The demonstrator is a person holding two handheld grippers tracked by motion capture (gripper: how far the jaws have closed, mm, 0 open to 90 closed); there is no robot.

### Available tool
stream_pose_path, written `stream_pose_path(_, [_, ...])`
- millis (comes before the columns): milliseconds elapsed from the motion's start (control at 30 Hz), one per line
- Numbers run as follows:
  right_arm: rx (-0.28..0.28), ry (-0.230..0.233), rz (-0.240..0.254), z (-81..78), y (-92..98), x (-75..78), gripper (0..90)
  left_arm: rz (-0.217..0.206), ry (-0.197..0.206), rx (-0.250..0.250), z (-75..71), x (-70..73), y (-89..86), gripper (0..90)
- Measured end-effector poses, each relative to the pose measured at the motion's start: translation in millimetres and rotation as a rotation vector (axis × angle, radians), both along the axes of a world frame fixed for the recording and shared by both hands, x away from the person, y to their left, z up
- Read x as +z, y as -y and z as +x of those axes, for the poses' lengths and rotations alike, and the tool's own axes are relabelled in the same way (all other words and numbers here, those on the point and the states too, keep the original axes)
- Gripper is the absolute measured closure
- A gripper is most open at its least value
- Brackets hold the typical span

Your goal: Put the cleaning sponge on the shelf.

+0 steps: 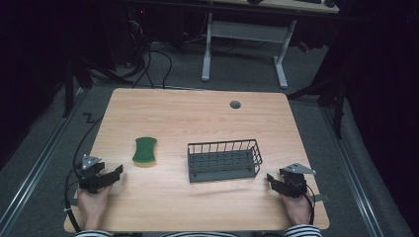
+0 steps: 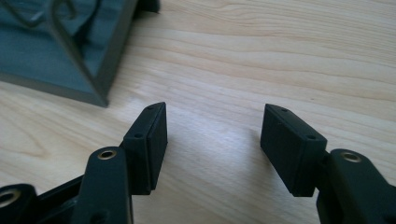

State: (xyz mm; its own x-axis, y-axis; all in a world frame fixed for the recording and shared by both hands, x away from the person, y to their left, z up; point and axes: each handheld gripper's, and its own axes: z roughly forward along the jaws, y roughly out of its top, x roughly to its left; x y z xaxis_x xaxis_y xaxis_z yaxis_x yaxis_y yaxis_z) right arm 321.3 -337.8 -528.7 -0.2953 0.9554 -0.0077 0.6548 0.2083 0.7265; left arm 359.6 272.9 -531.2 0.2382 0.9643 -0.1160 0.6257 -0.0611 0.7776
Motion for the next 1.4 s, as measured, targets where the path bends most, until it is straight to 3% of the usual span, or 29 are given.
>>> stream_pose_path(200, [0.035, 0.013, 0.017, -3.7, -8.1, 1.2, 42.7, -0.026, 0.031, -0.055, -13.1, 6.5, 13.8, 32.2])
stream_pose_path(267, [0.072, 0.013, 0.070, -6.3, -11.8, 3.5, 44.8, -0.017, 0.050, -0.104, -22.9, 9.8, 30.9, 33.8])
stream_pose_path(367, [0.106, 0.024, 0.077, -10.6, -17.3, 5.9, 46.5, -0.008, 0.062, -0.165, -30.4, 13.9, 51.1, 35.1])
stream_pose_path(400, [0.115, 0.024, 0.078, -11.9, -19.0, 6.6, 46.9, -0.008, 0.062, -0.165, -30.4, 13.9, 51.1, 35.3])
stream_pose_path(600, [0.149, 0.035, 0.093, -15.7, -25.6, 10.5, 49.5, -0.005, 0.030, -0.332, -34.3, 22.3, 104.4, 41.2])
stream_pose_path(700, [0.149, 0.041, 0.082, -14.4, -28.3, 11.3, 50.3, -0.020, 0.009, -0.402, -33.8, 22.4, 126.3, 42.4])
stream_pose_path(800, [0.154, 0.042, 0.084, -12.9, -30.1, 12.3, 53.7, -0.024, -0.003, -0.440, -33.5, 21.9, 140.4, 42.7])
stream_pose_path(833, [0.161, 0.043, 0.089, -10.8, -31.9, 13.6, 57.1, -0.018, -0.004, -0.480, -33.5, 21.2, 153.2, 45.0])
stream_pose_path(867, [0.161, 0.043, 0.089, -10.8, -31.9, 13.6, 57.1, -0.018, -0.004, -0.480, -33.5, 21.2, 153.2, 45.7])
stream_pose_path(933, [0.172, 0.031, 0.101, -6.0, -33.4, 14.6, 61.2, 0.004, -0.010, -0.515, -32.3, 19.6, 170.4, 46.4])
stream_pose_path(1033, [0.175, 0.016, 0.115, -2.2, -35.1, 14.5, 65.0, 0.024, -0.019, -0.517, -31.0, 19.1, 179.6, 46.4])
stream_pose_path(1133, [0.180, 0.011, 0.124, -0.6, -35.7, 13.5, 68.9, 0.048, -0.015, -0.528, -28.5, 18.8, 191.6, 52.2])
stream_pose_path(1400, [0.198, 0.014, 0.124, 2.1, -35.7, 12.1, 75.2, 0.052, -0.025, -0.550, -23.4, 16.8, 199.5, 68.5])
